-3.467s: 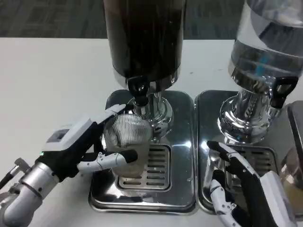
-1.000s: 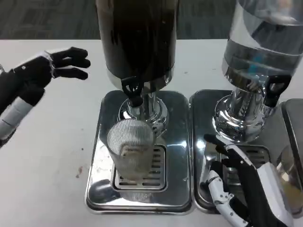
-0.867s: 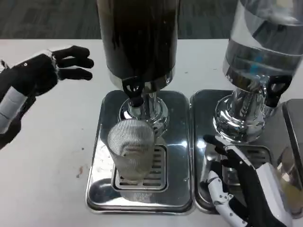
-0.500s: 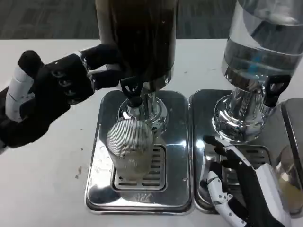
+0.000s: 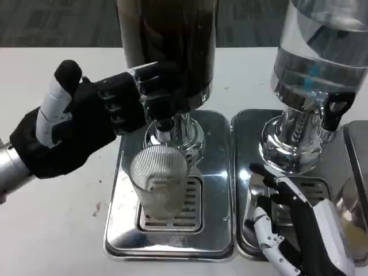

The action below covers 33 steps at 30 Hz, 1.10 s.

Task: Grasp the cup under the faucet to collect the drink, then remove the cup.

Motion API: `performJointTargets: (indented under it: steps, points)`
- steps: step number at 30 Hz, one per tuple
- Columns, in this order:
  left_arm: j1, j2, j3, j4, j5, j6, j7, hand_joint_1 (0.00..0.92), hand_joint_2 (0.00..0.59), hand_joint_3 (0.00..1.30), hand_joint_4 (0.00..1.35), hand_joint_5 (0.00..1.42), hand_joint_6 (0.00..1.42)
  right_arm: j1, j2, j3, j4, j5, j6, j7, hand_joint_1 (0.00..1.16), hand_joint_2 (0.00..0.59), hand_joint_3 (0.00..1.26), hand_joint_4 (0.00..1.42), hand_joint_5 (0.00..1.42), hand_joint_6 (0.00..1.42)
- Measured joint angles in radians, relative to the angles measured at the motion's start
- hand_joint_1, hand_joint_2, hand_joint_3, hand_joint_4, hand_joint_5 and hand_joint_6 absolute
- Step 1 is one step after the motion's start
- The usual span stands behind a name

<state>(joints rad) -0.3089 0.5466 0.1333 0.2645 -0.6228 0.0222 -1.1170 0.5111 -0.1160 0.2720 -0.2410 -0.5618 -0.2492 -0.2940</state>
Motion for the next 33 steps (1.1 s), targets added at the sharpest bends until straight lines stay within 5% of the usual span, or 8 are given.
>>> performJointTargets:
  steps: [7,16,33]
  points:
    - [-0.015,-0.010,-0.003,0.000,0.061,-0.056,-0.022,0.000,0.050,0.18,0.11,0.17,0.12,0.002,0.002,0.000,0.002,0.000,0.000,-0.010,0.41,0.586,0.25,0.19,0.21,0.29]
    - [0.006,-0.010,0.000,-0.045,0.168,-0.240,-0.023,0.000,0.050,0.19,0.11,0.17,0.11,0.000,0.002,0.000,0.004,0.000,0.000,-0.010,0.41,0.586,0.25,0.19,0.21,0.28]
    - [0.074,-0.009,0.001,-0.094,0.208,-0.399,0.010,0.000,0.058,0.20,0.11,0.16,0.08,-0.004,-0.009,-0.002,0.004,0.002,0.000,0.003,0.41,0.586,0.25,0.19,0.21,0.28]
